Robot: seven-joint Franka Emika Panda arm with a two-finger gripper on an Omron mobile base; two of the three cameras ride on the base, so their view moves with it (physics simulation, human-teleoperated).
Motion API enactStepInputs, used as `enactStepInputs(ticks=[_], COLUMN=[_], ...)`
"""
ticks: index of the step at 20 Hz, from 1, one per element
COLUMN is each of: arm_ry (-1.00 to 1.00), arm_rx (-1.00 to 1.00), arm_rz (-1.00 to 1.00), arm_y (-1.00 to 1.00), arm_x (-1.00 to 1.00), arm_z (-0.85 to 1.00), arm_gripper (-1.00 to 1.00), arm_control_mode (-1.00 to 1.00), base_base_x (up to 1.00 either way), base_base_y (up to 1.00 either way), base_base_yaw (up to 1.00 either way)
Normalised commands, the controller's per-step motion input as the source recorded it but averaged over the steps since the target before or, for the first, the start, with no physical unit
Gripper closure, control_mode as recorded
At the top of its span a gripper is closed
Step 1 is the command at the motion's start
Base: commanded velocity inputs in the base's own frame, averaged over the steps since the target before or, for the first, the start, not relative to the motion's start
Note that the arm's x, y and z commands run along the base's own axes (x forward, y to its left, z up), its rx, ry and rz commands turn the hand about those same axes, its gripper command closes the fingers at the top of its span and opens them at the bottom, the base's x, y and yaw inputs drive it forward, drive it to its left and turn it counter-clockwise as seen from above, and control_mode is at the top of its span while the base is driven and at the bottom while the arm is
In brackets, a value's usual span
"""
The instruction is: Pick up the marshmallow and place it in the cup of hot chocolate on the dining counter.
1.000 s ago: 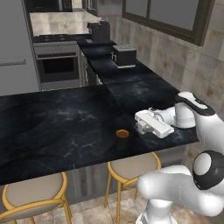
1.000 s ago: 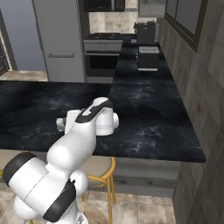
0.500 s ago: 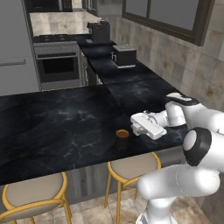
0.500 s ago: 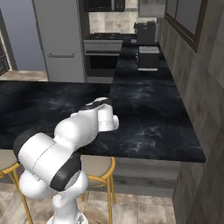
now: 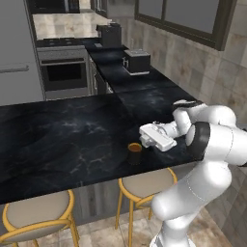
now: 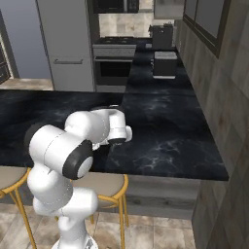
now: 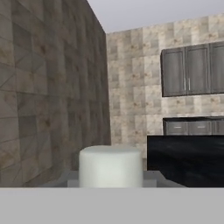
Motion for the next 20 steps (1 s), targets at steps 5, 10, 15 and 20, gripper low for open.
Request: enactStepInputs(ticks=[5,10,15,20], arm_ry=[0.00,0.00,0.00,0.00], arm_rx=[-0.02,-0.01,0.00,0.00], arm_rz=[0.00,0.00,0.00,0.00], arm_y=[0.10,0.08,0.00,0.02], arm_x=[0.16,0.25,0.31,0.32], arm_z=[-0.26,-0.25,-0.21,-0.27], arm_gripper=[1.00,1.00,1.00,1.00], arm_control_mode=[-1.00,-1.00,-1.00,-1.00], base_base_x=[0.00,0.00,0.00,0.00], base_base_y=[0.00,0.00,0.00,0.00], base_base_yaw=[0.00,0.00,0.00,0.00])
